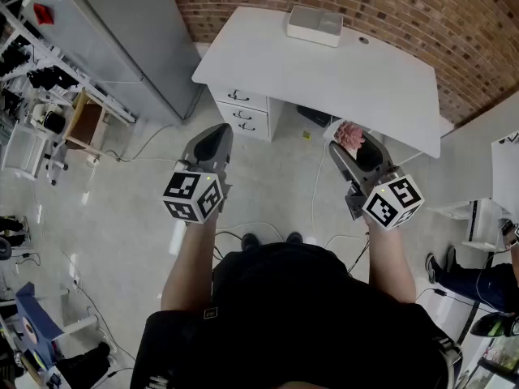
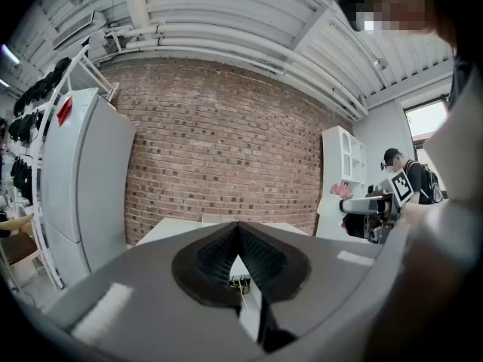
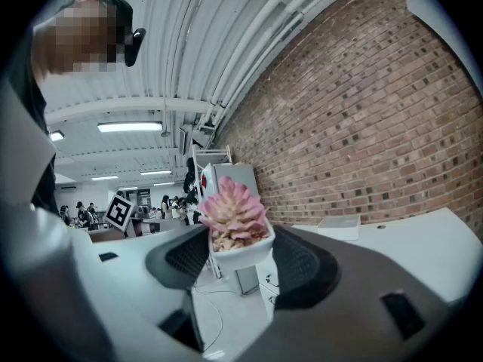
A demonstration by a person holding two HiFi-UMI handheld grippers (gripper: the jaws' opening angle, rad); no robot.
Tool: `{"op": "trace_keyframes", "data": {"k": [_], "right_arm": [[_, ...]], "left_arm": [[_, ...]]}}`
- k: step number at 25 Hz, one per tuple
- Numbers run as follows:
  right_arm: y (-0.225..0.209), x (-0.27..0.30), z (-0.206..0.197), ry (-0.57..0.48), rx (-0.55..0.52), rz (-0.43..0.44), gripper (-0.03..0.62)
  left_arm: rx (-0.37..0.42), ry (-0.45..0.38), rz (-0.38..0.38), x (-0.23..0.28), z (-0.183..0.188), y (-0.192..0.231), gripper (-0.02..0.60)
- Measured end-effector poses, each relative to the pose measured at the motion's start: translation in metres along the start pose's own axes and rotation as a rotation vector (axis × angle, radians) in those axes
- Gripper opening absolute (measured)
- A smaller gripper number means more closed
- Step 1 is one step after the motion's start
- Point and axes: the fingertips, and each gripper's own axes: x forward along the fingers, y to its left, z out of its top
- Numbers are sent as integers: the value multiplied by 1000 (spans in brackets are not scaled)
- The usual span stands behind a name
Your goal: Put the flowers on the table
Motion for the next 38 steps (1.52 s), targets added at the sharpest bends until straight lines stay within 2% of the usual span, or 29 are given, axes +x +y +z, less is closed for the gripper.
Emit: {"op": "trace_keyframes", "data": {"k": [13,20,27,31,38], "right_arm": [[-21,-49,-3,-11,6,15,272],[-33,-48,-7,-14,39,20,272],[-54,-10,-16,5,77,3,272],[-70,29,-12,16,74,-24,272],[-94,120,-14,67,95,-39,272]], "left_arm": [[3,1,25,7,-7,-47,3],[-6,16,37,12,-16,-47,3],[-10,29,25,40,-26,-16,3],[-41,38,15,67,-29,19,3],[-36,47,-1,113,-18,94,3]]}}
